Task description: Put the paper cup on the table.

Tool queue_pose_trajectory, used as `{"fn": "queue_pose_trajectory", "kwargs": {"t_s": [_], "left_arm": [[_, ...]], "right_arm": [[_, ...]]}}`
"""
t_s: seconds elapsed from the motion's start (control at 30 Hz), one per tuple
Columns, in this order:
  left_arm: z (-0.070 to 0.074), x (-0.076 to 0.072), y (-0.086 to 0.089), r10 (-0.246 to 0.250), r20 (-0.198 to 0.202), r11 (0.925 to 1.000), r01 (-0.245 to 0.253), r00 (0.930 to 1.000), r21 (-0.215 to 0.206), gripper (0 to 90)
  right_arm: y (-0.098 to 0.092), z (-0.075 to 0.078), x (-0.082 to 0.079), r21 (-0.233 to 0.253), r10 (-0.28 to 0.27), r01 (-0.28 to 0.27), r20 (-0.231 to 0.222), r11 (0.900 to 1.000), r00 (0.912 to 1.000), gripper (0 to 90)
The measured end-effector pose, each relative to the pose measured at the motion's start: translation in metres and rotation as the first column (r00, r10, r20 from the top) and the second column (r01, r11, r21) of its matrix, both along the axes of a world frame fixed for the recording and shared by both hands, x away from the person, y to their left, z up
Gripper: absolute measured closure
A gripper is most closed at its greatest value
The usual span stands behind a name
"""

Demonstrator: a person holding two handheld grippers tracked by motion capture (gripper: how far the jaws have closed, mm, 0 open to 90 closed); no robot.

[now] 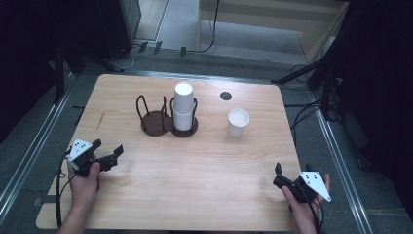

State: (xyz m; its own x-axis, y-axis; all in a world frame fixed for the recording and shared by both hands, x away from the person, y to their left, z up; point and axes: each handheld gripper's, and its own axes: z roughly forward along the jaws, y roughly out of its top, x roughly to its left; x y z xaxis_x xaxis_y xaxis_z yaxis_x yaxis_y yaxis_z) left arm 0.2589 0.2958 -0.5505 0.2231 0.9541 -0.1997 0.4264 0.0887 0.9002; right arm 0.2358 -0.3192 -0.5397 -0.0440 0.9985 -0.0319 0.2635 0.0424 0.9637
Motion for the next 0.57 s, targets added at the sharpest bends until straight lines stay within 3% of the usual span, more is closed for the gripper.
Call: {"fn": "queue_pose_trajectory", "kwargs": {"t_s": [0.27, 0.57], "left_arm": [[0.0000, -0.0003, -0.0002, -0.002, -0.001, 1.0000, 0.002, 1.0000, 0.001, 9.0], [-0.0003, 0.0006, 0.0012, 0.005, -0.001, 0.9999, -0.005, 1.0000, -0.016, 9.1]], "right_arm": [[0.0032, -0.0055, -0.0059, -0.024, -0.001, 0.001, 0.002, 1.000, 1.0000, 0.0], [-0.0009, -0.0066, -0.0076, 0.018, -0.023, 0.023, 0.015, 1.000, 0.9996, 0.0]]}}
